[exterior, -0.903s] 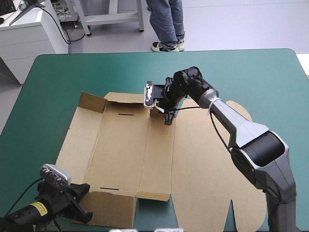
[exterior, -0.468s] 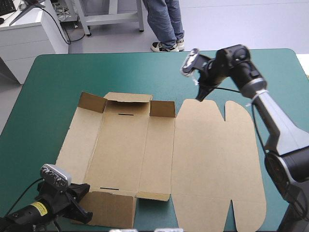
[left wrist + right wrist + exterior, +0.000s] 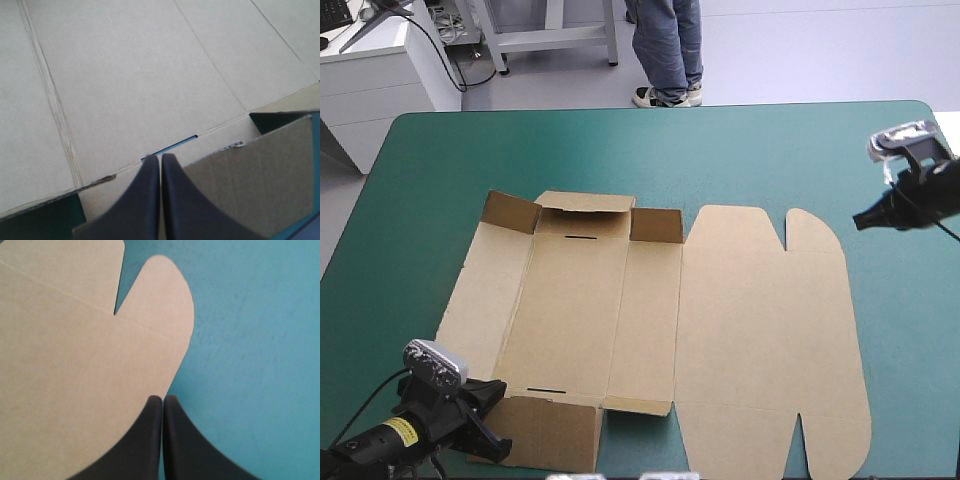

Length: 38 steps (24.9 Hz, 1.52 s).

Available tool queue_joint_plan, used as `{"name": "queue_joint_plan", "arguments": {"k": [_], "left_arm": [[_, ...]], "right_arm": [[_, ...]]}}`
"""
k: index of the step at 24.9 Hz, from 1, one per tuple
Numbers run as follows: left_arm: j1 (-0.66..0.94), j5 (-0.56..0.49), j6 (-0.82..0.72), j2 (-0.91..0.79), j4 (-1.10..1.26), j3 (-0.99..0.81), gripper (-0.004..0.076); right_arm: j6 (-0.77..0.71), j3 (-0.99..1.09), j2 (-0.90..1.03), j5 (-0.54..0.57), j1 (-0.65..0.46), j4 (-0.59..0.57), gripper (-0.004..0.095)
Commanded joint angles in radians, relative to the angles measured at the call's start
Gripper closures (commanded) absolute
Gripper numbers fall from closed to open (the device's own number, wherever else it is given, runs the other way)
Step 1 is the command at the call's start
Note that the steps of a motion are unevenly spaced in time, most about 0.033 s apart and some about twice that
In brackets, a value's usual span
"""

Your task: Fold the box

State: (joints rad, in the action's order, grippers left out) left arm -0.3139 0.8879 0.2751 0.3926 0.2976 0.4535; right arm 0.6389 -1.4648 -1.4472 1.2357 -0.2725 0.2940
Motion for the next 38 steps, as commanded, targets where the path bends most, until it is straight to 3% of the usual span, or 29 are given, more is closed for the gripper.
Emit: {"name": "queue_joint_plan", "arguments": {"k": [1, 7, 12, 15, 22, 29, 34, 38], "left_arm": [[-0.005, -0.05, -0.004, 0.01, 0.028, 0.035, 0.0732], [-0.005, -0.05, -0.036, 0.01, 0.028, 0.035, 0.0732], [-0.005, -0.088, -0.113, 0.015, 0.035, 0.037, 0.0732], [-0.005, -0.012, -0.161, 0.077, 0.029, 0.098, 0.0732], [-0.003, 0.018, -0.161, 0.27, -0.025, 0.287, 0.0732], [0.006, -0.078, -0.183, 0.541, -0.077, 0.392, 0.0732], [0.177, -0.103, -0.127, 0.681, -0.06, 0.471, 0.0732], [0.436, -0.025, 0.039, 0.753, 0.061, 0.554, 0.0732]], "right_arm": [[-0.044, 0.125, 0.176, -0.006, -0.038, 0.055, 0.0923], [-0.118, 0.495, 0.539, -0.032, -0.038, 0.111, 0.0925], [-0.118, 0.653, 0.699, -0.111, -0.038, 0.111, 0.0925], [-0.118, 0.703, 0.721, -0.13, -0.038, 0.111, 0.0925], [-0.118, 0.705, 0.721, -0.139, -0.038, 0.111, 0.0925], [-0.118, 0.705, 0.721, -0.137, -0.036, 0.113, 0.0925], [-0.119, 0.705, 0.725, -0.137, -0.021, 0.118, 0.0925], [-0.123, 0.705, 0.725, -0.137, 0.058, 0.088, 0.0925]]}}
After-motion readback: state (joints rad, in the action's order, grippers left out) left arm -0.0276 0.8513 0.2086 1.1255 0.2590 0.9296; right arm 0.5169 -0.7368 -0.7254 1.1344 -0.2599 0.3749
